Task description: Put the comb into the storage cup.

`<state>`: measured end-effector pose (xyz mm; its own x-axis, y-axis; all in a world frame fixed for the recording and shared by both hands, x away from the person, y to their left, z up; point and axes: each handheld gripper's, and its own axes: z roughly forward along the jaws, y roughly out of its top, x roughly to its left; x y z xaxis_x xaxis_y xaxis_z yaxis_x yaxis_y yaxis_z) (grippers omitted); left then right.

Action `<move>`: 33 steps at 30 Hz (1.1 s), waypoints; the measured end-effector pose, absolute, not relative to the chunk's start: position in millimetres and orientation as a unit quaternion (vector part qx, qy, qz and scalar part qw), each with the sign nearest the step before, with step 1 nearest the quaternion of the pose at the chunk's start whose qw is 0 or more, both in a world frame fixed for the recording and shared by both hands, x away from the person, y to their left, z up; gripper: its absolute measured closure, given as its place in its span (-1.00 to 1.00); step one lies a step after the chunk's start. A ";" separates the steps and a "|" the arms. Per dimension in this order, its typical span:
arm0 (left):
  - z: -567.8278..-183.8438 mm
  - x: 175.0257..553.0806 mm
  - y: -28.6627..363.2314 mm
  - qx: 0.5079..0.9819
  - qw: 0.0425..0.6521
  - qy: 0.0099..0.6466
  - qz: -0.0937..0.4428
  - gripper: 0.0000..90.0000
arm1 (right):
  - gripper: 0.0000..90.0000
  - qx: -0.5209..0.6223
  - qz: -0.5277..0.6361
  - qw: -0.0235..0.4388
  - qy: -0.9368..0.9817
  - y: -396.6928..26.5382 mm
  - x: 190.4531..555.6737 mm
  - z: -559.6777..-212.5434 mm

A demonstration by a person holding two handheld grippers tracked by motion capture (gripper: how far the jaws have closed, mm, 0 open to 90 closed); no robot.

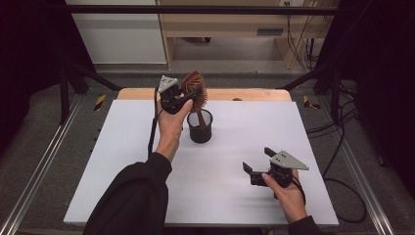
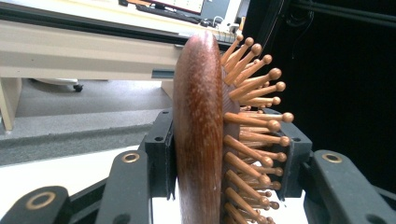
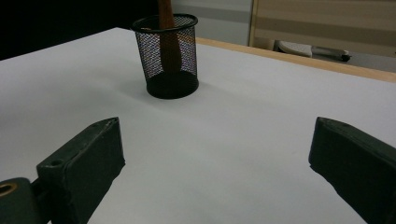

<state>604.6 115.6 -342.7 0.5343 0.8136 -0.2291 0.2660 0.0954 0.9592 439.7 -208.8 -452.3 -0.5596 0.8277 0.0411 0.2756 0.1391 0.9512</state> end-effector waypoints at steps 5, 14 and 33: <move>-345.9 605.1 113.6 0.633 0.606 0.429 0.220 0.14 | -0.92 0.387 0.527 0.260 0.711 -208.0 439.7 -452.6; -352.2 606.0 110.6 0.632 0.606 0.433 0.212 0.14 | -0.92 0.386 0.526 0.259 0.712 -207.5 439.6 -452.7; -360.5 606.2 105.8 0.637 0.603 0.434 0.206 0.14 | -0.91 0.382 0.524 0.258 0.716 -206.2 439.7 -453.3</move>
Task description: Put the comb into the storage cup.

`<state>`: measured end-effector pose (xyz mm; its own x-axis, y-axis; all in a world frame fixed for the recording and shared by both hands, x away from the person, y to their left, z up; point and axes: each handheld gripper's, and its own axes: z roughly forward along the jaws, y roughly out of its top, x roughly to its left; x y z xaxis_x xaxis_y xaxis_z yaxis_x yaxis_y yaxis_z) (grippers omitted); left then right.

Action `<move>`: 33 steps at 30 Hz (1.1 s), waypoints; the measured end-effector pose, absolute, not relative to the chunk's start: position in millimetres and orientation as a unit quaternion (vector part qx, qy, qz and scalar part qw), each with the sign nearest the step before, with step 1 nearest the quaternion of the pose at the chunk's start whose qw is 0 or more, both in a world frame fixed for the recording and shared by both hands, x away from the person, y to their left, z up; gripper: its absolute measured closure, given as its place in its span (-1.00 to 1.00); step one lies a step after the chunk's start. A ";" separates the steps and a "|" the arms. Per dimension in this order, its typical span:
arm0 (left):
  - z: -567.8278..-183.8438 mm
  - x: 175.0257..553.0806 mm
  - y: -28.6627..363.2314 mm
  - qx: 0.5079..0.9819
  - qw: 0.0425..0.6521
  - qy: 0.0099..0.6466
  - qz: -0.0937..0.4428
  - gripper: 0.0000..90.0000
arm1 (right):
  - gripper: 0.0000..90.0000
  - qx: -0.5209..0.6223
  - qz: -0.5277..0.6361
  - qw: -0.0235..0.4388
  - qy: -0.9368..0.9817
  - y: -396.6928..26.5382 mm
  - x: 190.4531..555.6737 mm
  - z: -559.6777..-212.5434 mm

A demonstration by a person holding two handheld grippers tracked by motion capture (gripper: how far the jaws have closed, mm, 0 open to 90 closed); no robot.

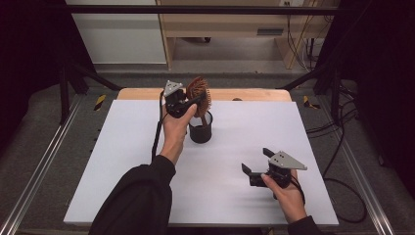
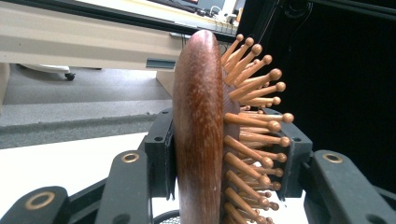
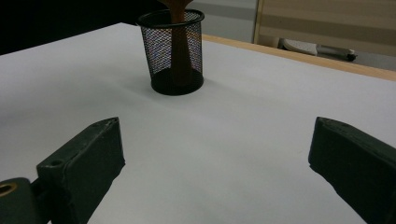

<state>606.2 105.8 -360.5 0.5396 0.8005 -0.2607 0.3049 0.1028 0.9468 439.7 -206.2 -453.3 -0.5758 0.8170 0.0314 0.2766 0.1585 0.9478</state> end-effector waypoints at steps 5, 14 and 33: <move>-361.8 606.7 107.3 0.637 0.606 0.432 0.204 0.14 | -0.91 0.381 0.523 0.257 0.717 -205.8 439.6 -453.5; -363.3 610.0 113.8 0.636 0.604 0.437 0.199 0.11 | -0.91 0.380 0.522 0.257 0.719 -204.7 439.5 -453.9; -370.0 622.5 129.4 0.640 0.597 0.442 0.195 0.02 | -0.91 0.379 0.521 0.255 0.721 -203.9 439.4 -455.1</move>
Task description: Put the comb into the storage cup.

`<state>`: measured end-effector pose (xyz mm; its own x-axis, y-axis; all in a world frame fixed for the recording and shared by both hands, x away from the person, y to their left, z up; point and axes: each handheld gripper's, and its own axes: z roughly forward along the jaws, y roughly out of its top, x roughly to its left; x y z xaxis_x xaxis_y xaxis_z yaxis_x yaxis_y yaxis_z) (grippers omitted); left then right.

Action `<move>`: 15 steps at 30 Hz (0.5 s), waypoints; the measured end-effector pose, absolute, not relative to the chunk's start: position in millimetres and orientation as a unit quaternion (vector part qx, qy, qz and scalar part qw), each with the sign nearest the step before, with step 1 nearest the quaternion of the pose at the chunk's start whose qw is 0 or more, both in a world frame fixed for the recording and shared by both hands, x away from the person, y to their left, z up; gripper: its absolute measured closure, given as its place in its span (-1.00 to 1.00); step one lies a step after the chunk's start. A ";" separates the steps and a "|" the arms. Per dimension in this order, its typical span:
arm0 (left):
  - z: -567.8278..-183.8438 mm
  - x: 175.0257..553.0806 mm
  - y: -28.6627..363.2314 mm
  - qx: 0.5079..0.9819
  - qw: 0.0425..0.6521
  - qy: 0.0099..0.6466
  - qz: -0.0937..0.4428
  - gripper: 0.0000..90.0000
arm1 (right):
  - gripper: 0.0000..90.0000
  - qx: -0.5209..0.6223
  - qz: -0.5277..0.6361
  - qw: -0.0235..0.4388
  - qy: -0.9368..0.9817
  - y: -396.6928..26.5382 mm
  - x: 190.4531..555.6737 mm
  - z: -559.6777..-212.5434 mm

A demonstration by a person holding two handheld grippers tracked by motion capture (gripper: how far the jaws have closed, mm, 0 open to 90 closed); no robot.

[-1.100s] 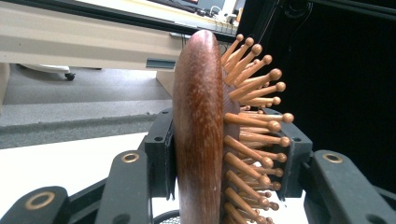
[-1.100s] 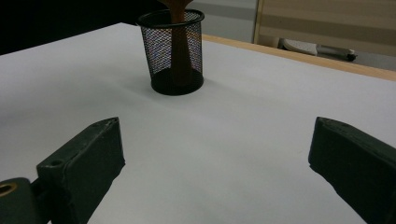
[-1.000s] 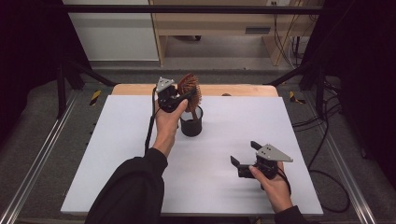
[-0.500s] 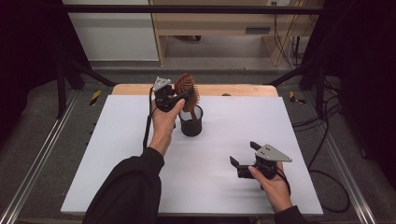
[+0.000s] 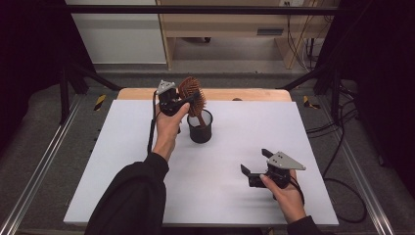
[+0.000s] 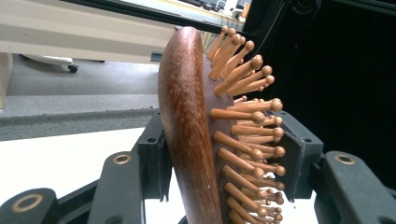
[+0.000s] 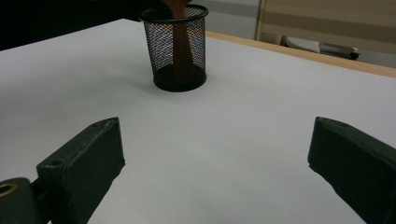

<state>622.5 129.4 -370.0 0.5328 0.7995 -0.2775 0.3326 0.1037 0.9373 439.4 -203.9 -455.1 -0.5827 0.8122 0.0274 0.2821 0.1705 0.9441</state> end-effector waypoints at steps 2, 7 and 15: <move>-370.7 623.4 130.5 0.640 0.597 0.443 0.196 0.01 | -0.91 0.379 0.520 0.255 0.722 -203.9 439.4 -455.3; -372.2 625.4 133.7 0.639 0.596 0.445 0.195 -0.01 | -0.91 0.380 0.520 0.255 0.721 -204.3 439.0 -455.4; -374.9 628.7 136.4 0.636 0.597 0.449 0.193 -0.03 | -0.91 0.380 0.521 0.254 0.721 -204.6 439.0 -455.6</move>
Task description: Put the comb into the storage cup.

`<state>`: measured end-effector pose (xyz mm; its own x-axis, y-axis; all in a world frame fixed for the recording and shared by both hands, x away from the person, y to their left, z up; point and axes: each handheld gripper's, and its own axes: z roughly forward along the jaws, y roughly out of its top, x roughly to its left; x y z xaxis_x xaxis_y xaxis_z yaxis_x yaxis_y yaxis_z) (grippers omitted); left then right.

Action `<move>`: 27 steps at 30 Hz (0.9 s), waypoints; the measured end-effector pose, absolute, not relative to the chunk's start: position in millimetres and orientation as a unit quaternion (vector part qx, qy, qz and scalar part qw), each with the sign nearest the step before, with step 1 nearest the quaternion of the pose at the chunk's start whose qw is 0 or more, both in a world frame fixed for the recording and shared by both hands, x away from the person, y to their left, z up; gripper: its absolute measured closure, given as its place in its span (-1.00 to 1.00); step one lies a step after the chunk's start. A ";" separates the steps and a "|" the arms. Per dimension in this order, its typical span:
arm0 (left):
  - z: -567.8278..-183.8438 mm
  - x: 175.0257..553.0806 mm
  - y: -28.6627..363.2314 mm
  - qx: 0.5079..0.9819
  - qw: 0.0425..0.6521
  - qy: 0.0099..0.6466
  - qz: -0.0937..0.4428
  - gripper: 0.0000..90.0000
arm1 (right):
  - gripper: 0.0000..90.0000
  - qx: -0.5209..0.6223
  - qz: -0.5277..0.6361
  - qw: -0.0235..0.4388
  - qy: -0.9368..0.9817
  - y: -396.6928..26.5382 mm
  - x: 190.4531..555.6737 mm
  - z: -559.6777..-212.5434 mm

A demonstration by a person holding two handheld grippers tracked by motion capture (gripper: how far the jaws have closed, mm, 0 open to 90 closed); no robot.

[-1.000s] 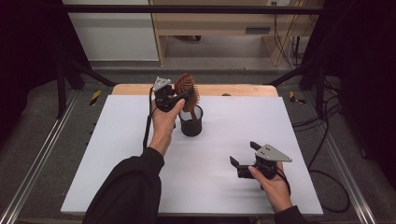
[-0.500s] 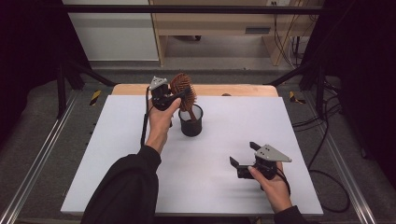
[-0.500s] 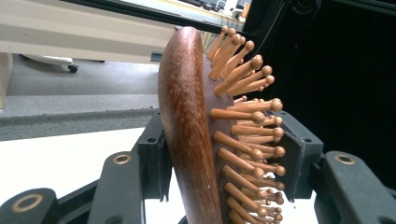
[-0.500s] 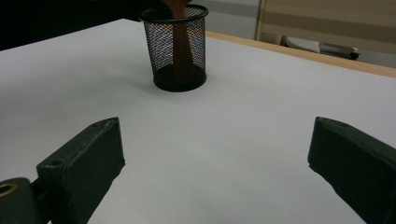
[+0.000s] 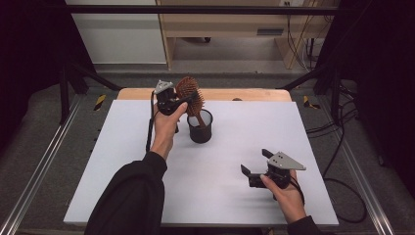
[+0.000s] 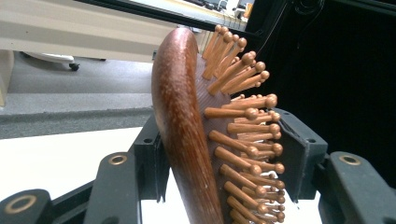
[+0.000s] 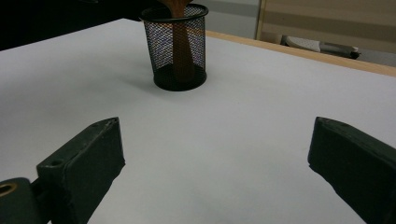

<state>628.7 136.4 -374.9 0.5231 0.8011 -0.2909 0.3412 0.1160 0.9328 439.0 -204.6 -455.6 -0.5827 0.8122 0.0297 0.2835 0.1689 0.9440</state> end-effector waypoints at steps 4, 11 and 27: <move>-376.0 630.0 138.2 0.635 0.599 0.450 0.189 -0.03 | -0.91 0.380 0.521 0.253 0.721 -205.0 439.2 -455.6; -378.5 632.1 143.8 0.632 0.601 0.454 0.179 -0.05 | -0.91 0.381 0.521 0.254 0.720 -205.2 439.4 -455.8; -380.9 633.8 147.0 0.636 0.600 0.453 0.176 -0.11 | -0.91 0.381 0.521 0.255 0.720 -205.6 439.5 -455.9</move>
